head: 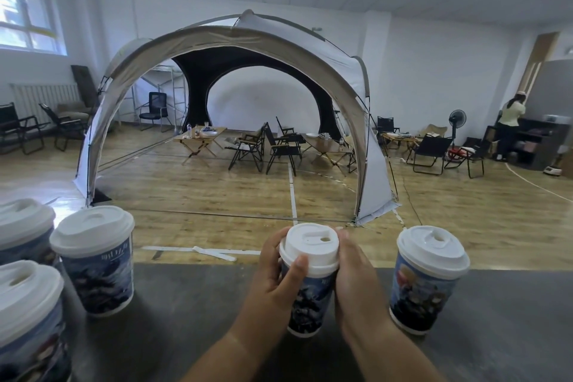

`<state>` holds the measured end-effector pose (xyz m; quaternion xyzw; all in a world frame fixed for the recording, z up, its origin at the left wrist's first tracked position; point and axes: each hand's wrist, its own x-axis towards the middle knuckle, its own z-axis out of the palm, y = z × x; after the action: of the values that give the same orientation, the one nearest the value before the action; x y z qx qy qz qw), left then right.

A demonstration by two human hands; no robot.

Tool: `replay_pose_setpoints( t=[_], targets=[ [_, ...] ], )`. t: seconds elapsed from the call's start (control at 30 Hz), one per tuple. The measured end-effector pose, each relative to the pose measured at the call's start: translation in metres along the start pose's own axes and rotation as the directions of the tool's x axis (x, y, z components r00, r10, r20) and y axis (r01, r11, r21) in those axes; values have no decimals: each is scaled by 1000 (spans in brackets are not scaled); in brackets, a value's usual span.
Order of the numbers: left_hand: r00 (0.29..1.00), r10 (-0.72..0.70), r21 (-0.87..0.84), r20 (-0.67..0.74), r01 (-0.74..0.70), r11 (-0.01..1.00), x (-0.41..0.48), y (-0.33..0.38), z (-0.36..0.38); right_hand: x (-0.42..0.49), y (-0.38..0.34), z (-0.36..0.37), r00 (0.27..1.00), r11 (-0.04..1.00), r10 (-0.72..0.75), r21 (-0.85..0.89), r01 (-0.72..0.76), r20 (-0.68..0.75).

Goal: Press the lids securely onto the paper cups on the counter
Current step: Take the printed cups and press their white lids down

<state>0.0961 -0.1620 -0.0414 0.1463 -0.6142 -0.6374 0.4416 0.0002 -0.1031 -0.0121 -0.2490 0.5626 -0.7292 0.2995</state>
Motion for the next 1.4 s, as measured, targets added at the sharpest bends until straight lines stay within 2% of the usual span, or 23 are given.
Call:
replay_pose_setpoints(
  t=[0.23, 0.33, 0.77, 1.0, 1.17, 1.4],
  targets=[
    [1000, 13, 12, -10, -13, 1000, -2, 1, 3, -13, 6, -3, 992, 995, -82, -54, 87, 101],
    [1000, 20, 20, -21, -19, 1000, -3, 3, 5, -12, 7, -5, 984, 997, -75, -24, 80, 164],
    [981, -31, 49, -193, 42, 998, -15, 13, 23, -16, 10, -8, 951, 995, -93, 64, 77, 295],
    [966, -6, 39, -260, 17, 999, -16, 17, 24, -15, 17, -7, 959, 996, -86, 44, 77, 271],
    [927, 85, 76, -366, -62, 995, -12, 19, 23, -12, 17, -8, 961, 996, -67, 77, 48, 268],
    [920, 116, 122, -374, -75, 990, -10, 26, 20, -8, 15, -10, 948, 994, -74, 96, 46, 310]
  ],
)
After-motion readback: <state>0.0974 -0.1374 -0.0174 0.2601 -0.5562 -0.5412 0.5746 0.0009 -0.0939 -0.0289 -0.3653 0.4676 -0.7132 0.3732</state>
